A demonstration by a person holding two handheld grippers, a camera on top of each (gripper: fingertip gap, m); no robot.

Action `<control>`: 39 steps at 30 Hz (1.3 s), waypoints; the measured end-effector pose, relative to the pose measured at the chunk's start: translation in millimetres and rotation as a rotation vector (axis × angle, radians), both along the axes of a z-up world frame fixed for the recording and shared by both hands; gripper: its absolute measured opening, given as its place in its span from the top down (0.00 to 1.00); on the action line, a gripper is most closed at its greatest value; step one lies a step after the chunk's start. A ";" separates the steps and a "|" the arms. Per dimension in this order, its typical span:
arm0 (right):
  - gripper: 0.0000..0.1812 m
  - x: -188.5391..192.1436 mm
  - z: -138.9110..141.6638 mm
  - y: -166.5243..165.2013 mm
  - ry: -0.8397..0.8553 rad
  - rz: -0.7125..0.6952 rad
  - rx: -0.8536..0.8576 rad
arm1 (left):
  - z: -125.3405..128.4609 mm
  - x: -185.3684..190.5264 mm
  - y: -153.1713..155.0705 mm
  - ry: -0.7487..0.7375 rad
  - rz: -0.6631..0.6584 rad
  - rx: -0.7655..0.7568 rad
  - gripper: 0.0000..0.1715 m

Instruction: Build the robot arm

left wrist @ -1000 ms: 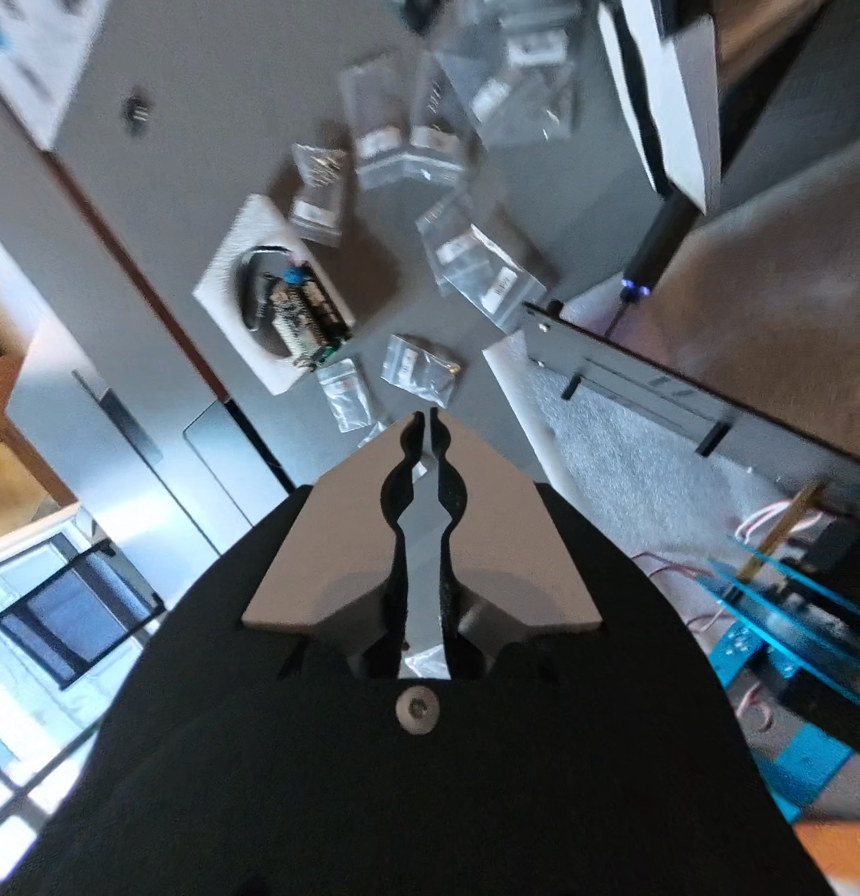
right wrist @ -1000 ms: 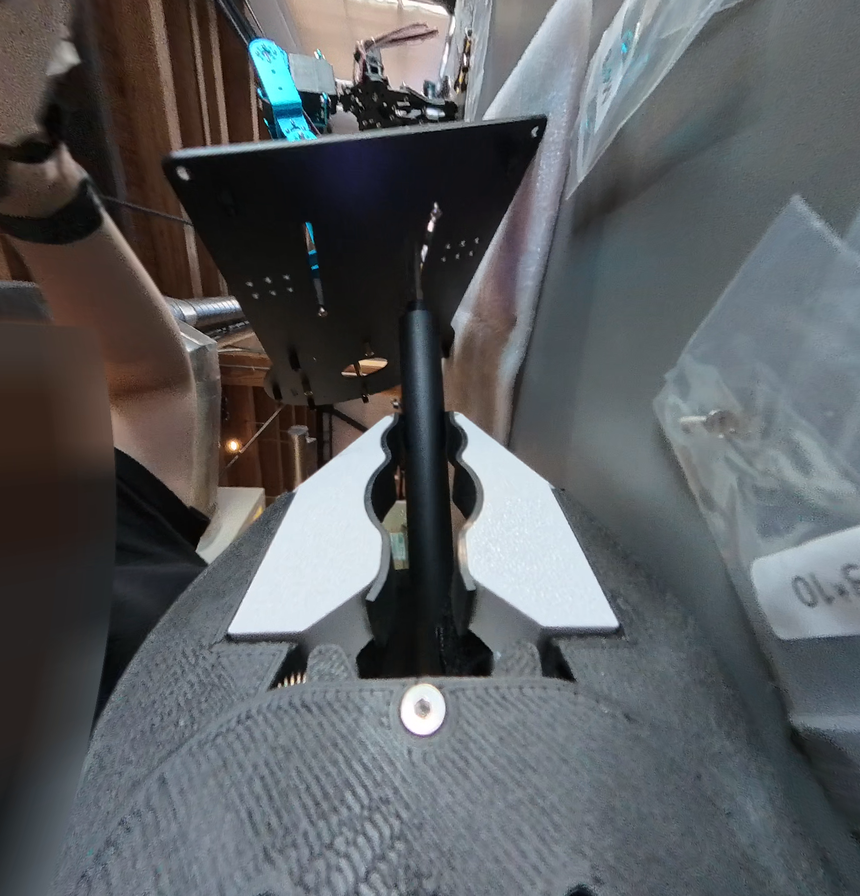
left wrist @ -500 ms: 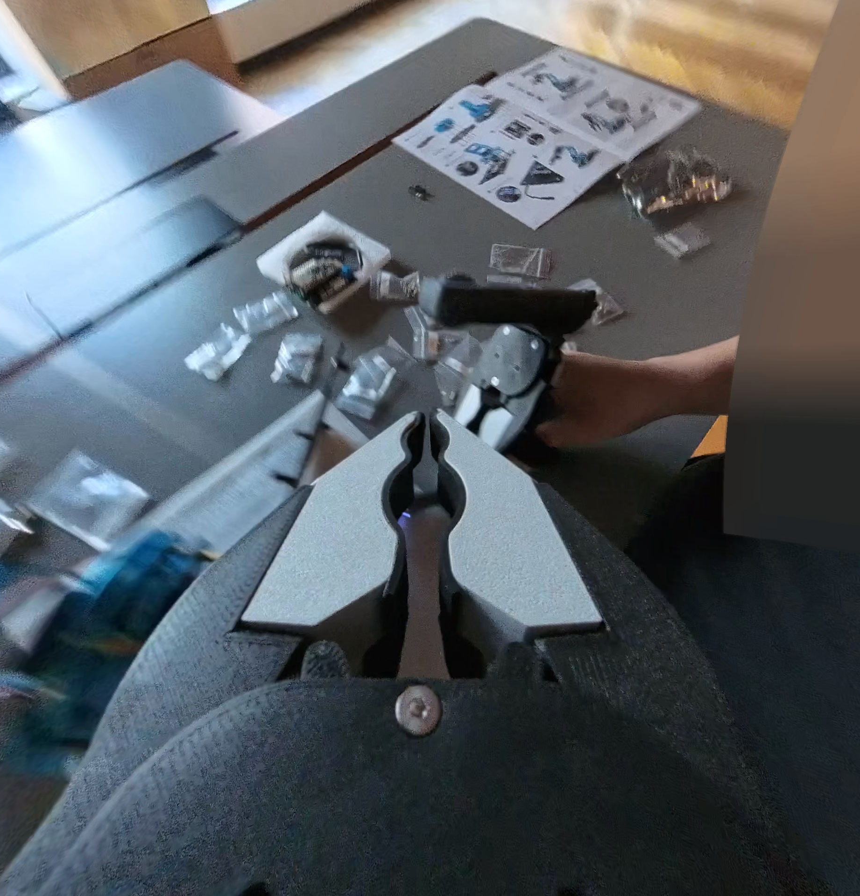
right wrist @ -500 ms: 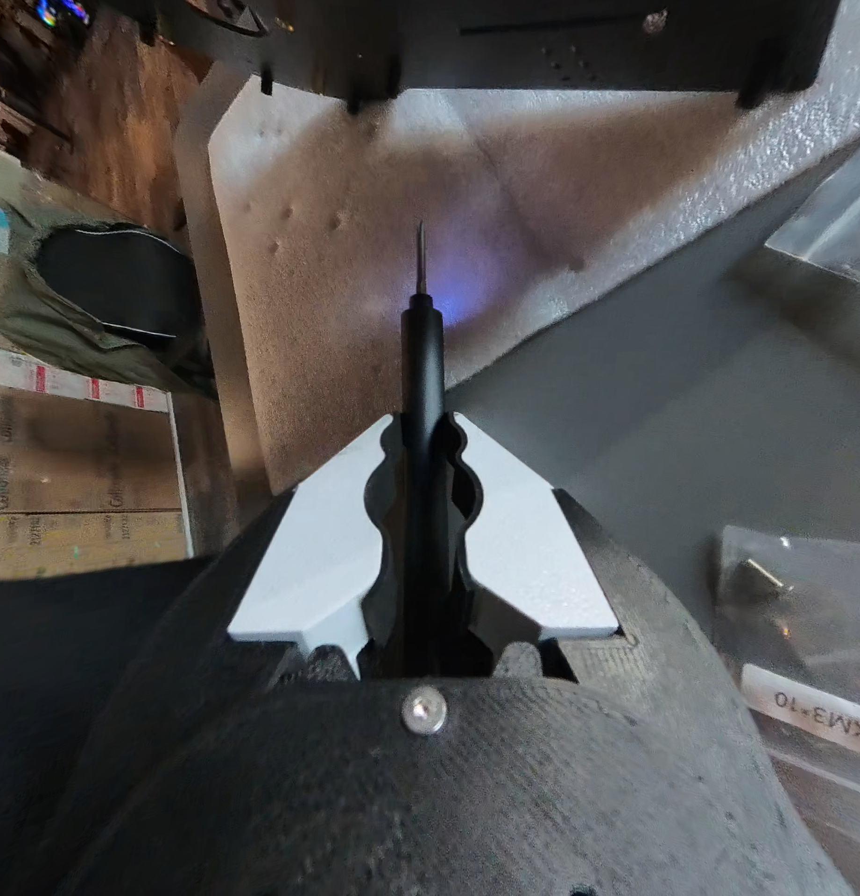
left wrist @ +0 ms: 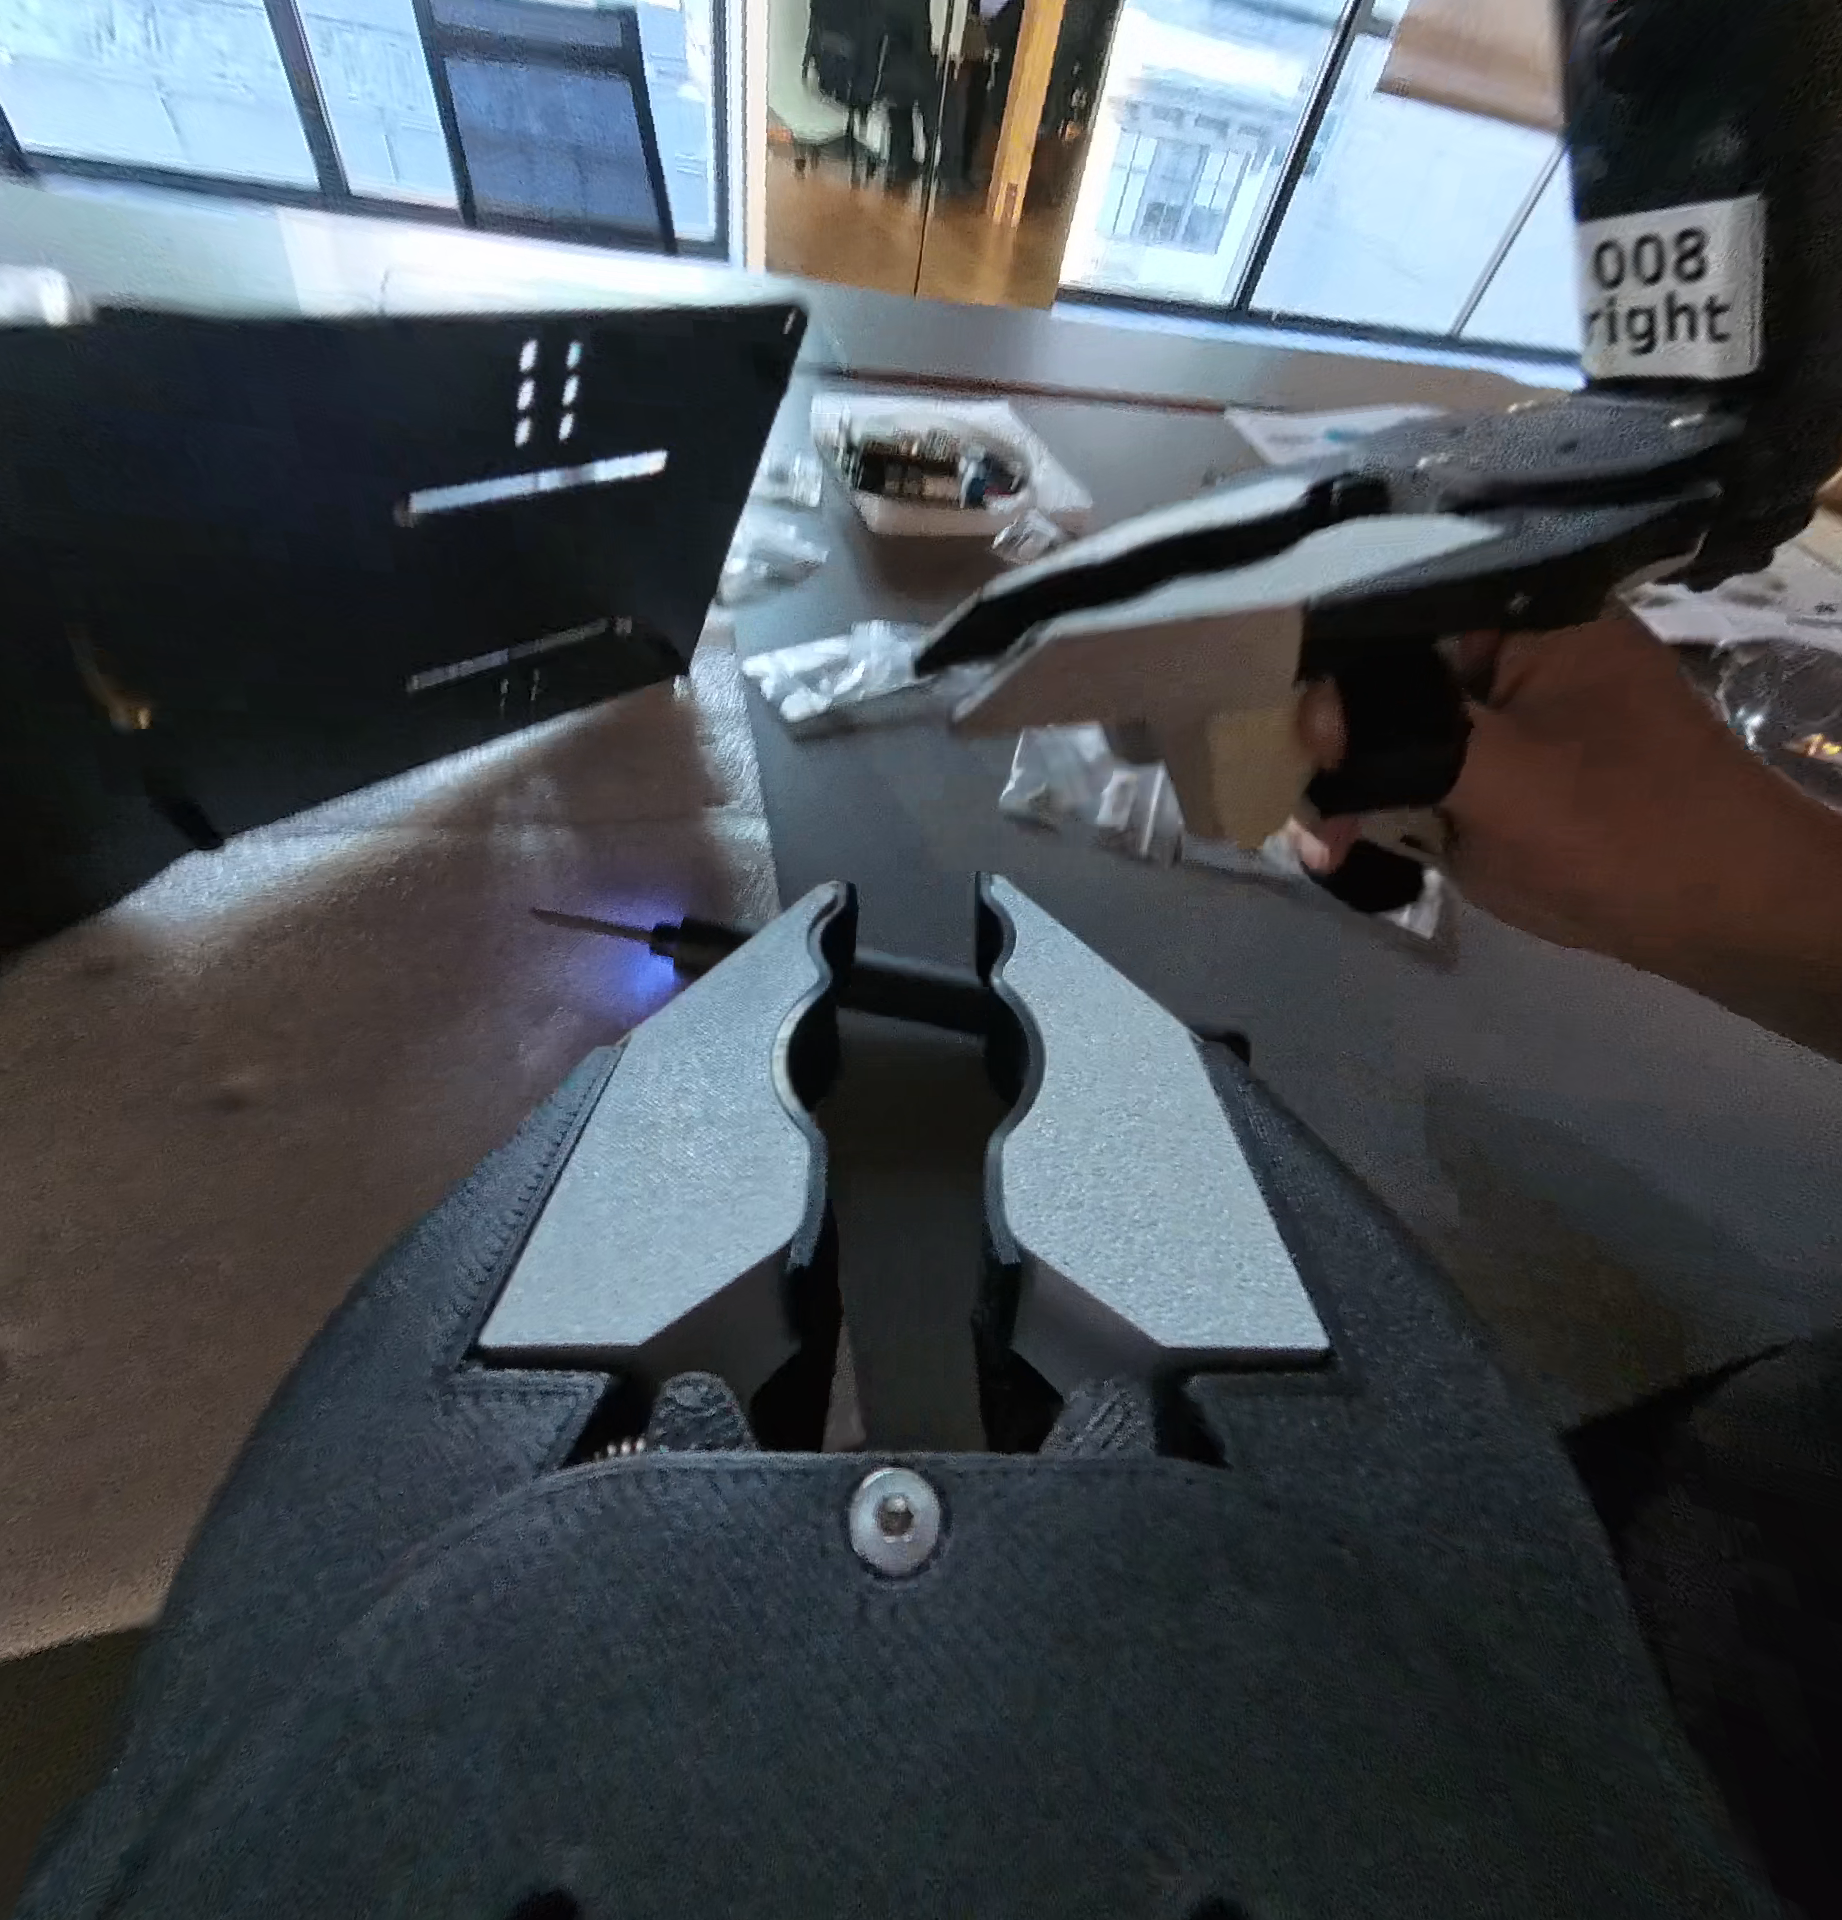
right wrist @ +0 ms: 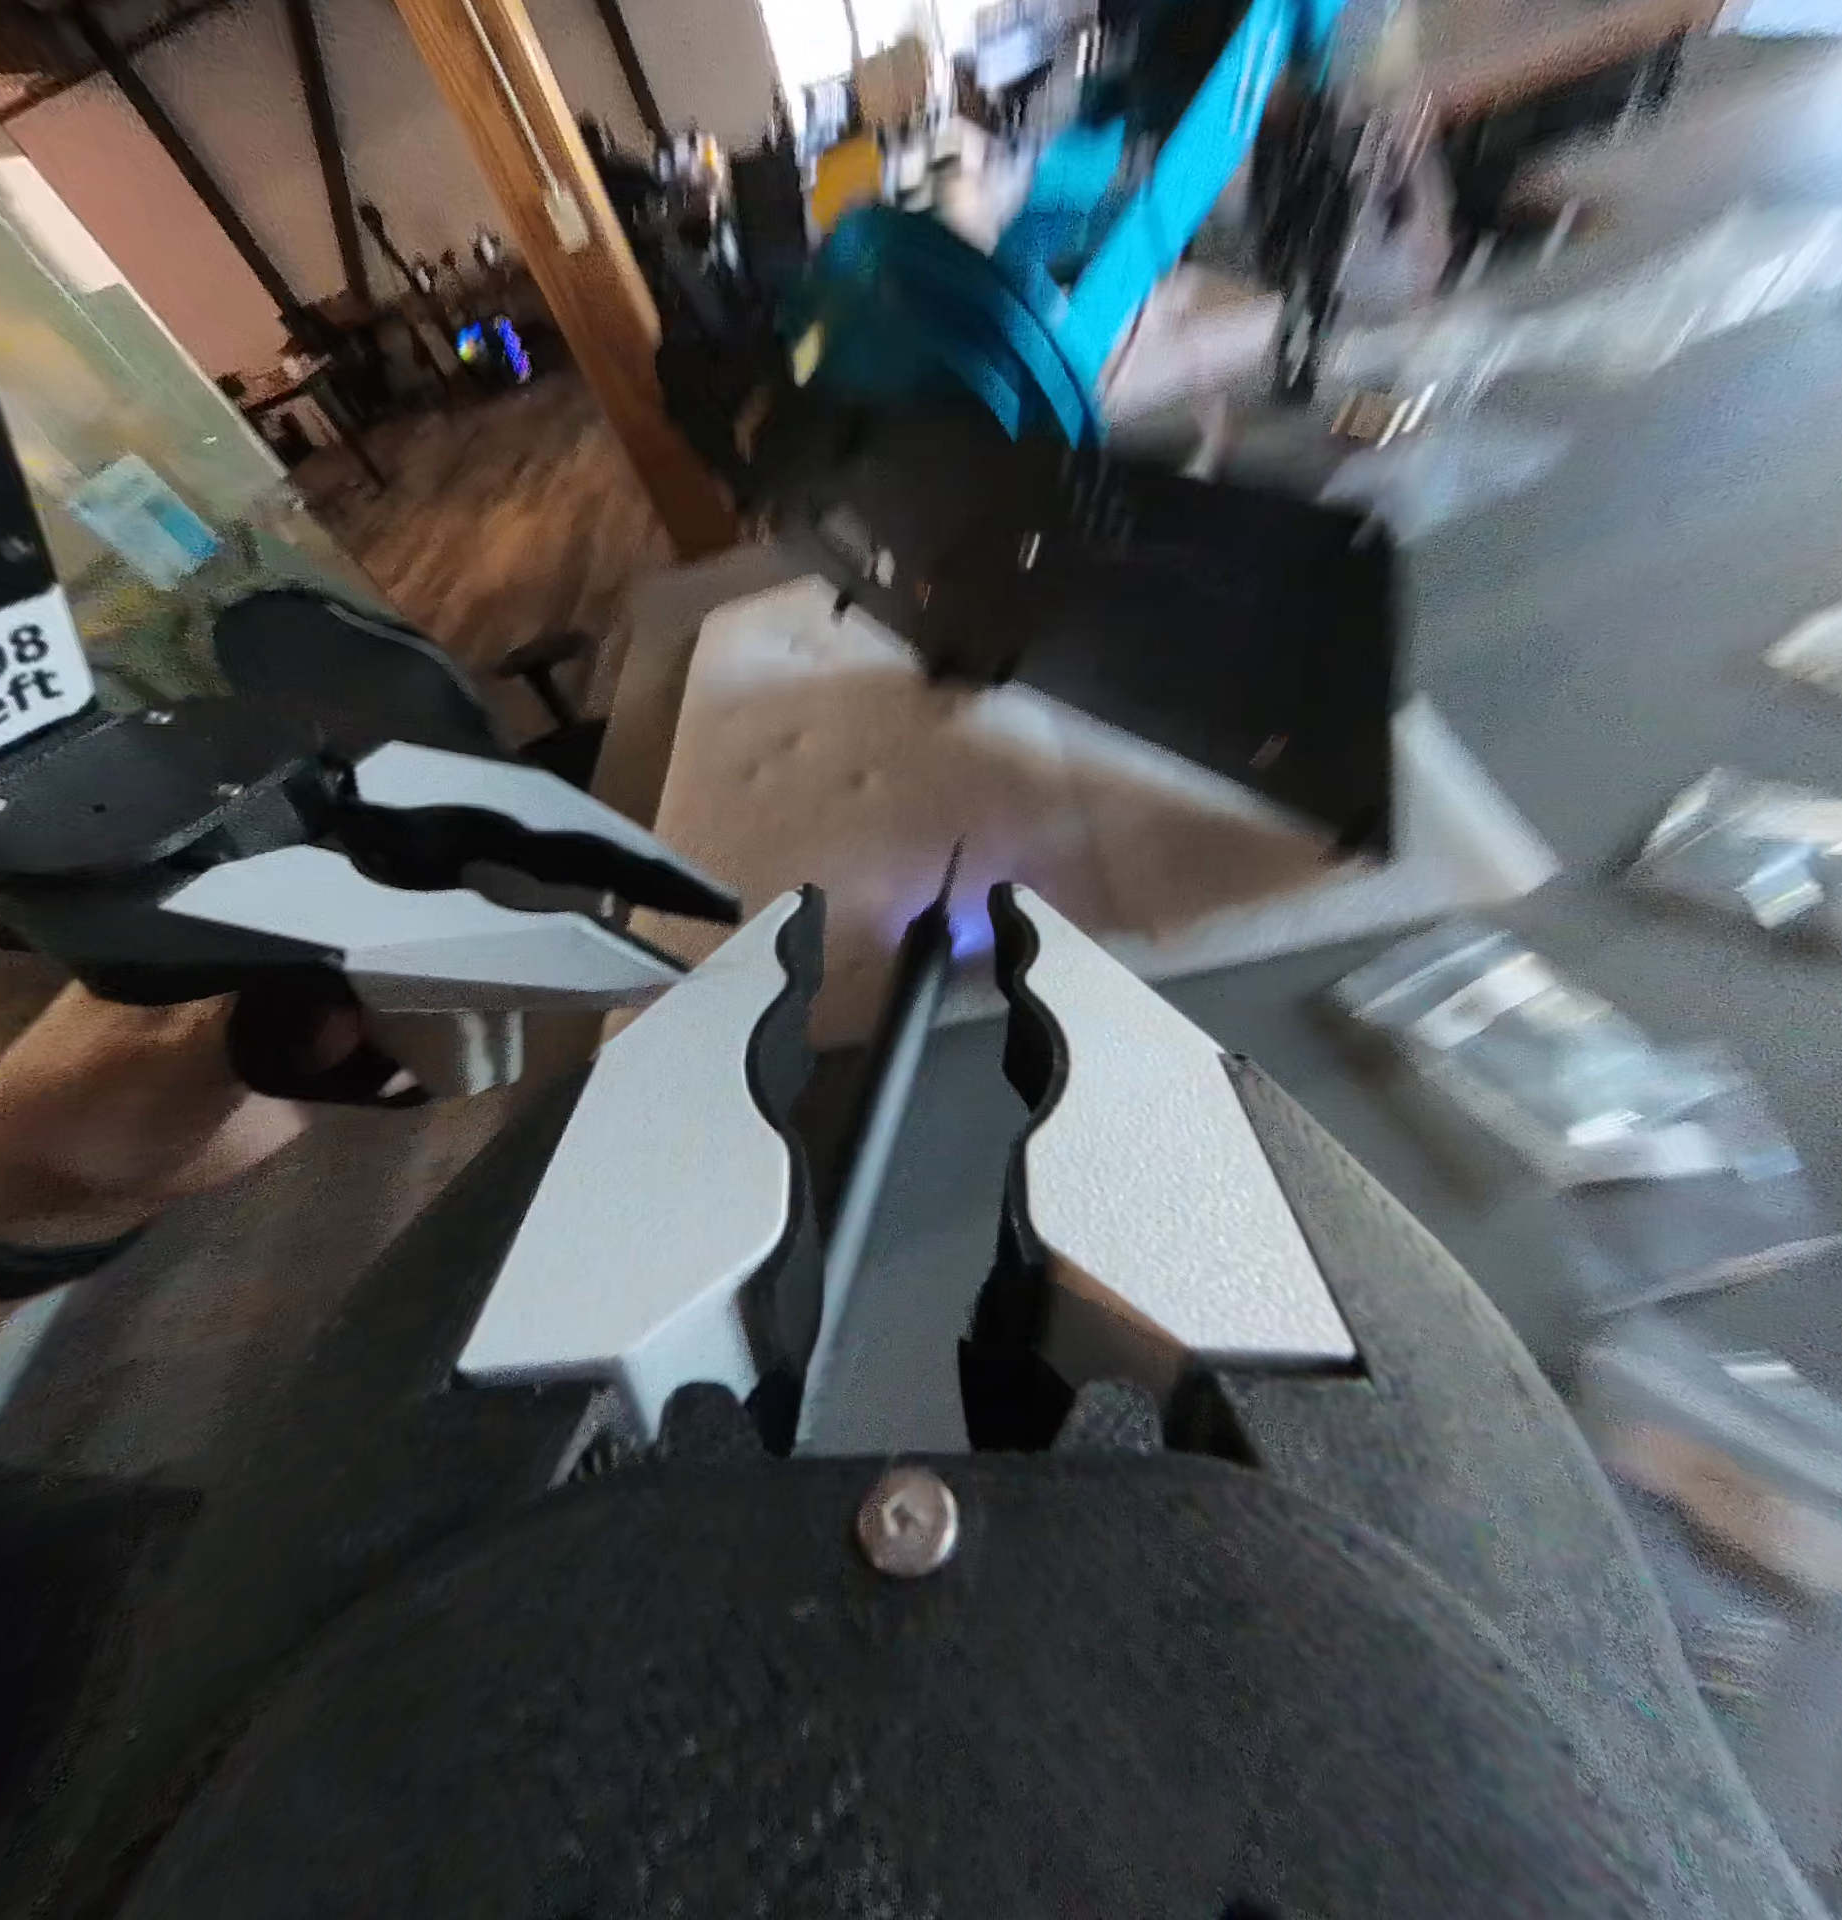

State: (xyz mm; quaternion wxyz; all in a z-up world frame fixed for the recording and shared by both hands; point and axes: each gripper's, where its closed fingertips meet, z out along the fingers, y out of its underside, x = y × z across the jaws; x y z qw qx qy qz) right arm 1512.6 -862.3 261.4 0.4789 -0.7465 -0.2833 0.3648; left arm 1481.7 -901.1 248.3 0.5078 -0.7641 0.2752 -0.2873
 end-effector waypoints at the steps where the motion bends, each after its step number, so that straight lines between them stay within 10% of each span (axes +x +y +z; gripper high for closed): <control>1: 0.80 13.8 18.2 6.5 -0.012 -0.028 0.114 | 7.5 1.4 0.2 -0.009 0.001 0.043 0.88; 6: 0.52 56.4 71.3 35.3 0.028 -0.036 0.316 | 48.1 2.5 -11.2 -0.165 -0.083 0.268 0.79; 10: 0.58 55.3 92.8 58.3 0.145 0.162 0.150 | 39.3 8.4 -6.2 -0.204 -0.217 0.162 0.76; 21: 0.93 24.1 15.3 166.6 0.116 0.475 -0.585 | 29.1 -61.6 46.6 -0.258 -0.173 0.117 0.99; 39: 0.93 -16.2 -55.8 118.1 -0.077 0.771 -1.088 | 20.0 -64.9 67.4 -0.188 -0.168 0.089 0.99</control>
